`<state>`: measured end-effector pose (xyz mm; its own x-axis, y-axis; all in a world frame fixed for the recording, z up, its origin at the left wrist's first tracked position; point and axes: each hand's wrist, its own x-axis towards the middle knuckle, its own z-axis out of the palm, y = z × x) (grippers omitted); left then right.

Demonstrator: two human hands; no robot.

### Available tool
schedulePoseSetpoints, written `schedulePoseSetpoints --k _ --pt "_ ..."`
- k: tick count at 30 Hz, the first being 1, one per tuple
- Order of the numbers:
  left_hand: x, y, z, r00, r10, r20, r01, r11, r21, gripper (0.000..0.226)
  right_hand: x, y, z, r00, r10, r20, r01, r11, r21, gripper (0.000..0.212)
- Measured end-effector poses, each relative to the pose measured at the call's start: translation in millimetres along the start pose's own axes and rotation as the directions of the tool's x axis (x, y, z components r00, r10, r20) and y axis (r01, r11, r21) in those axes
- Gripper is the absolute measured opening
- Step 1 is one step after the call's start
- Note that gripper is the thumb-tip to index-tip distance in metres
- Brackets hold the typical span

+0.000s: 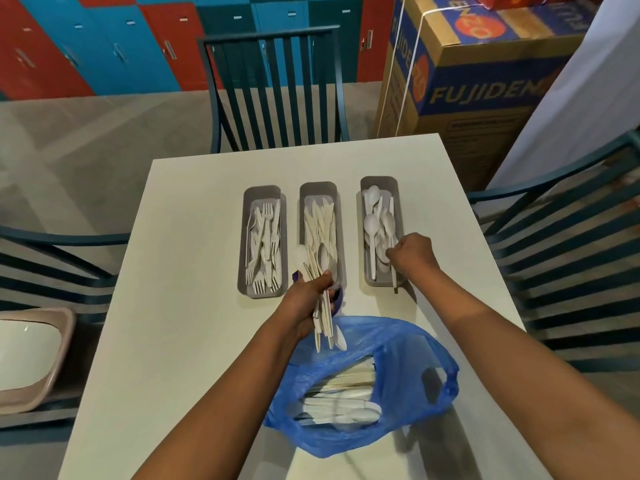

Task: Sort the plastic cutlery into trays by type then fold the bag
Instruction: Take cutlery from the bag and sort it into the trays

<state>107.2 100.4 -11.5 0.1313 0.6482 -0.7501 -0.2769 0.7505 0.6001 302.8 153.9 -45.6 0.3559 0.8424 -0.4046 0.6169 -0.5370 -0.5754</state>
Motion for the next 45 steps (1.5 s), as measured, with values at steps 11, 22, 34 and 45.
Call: schedulePoseSetpoints --k 11,22,34,45 --pt "7 5 -3 1.000 -0.011 -0.018 0.010 0.999 -0.044 0.013 -14 -27 12 0.986 -0.124 0.110 0.117 0.991 0.062 0.034" --pt "15 -3 0 0.991 0.057 -0.118 -0.060 0.998 -0.023 0.021 -76 -32 52 0.872 -0.230 0.433 0.094 0.945 0.313 0.025" --pt "19 -11 -6 0.999 -0.006 -0.052 -0.001 0.990 -0.142 0.027 -23 3 16 0.995 -0.071 0.067 0.069 0.997 0.044 0.045" --pt "22 -12 -8 0.998 -0.033 0.062 0.037 0.997 -0.067 0.026 12 -5 5 0.997 0.029 0.069 -0.027 0.999 -0.037 0.034"
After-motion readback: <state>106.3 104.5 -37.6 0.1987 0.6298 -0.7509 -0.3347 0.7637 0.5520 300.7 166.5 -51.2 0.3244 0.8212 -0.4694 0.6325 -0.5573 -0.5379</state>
